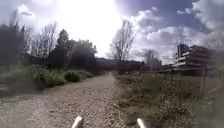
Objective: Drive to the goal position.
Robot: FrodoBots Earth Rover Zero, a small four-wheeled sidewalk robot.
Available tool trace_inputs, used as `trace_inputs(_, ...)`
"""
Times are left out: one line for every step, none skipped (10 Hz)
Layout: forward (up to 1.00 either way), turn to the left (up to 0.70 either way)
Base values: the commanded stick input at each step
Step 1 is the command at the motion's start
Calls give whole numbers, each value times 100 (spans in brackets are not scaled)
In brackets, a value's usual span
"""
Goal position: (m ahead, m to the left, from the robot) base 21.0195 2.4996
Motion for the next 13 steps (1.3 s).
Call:
trace_inputs(50,0)
trace_inputs(50,0)
trace_inputs(50,0)
trace_inputs(50,0)
trace_inputs(50,0)
trace_inputs(50,0)
trace_inputs(50,0)
trace_inputs(50,0)
trace_inputs(50,0)
trace_inputs(50,0)
trace_inputs(50,0)
trace_inputs(50,0)
trace_inputs(50,0)
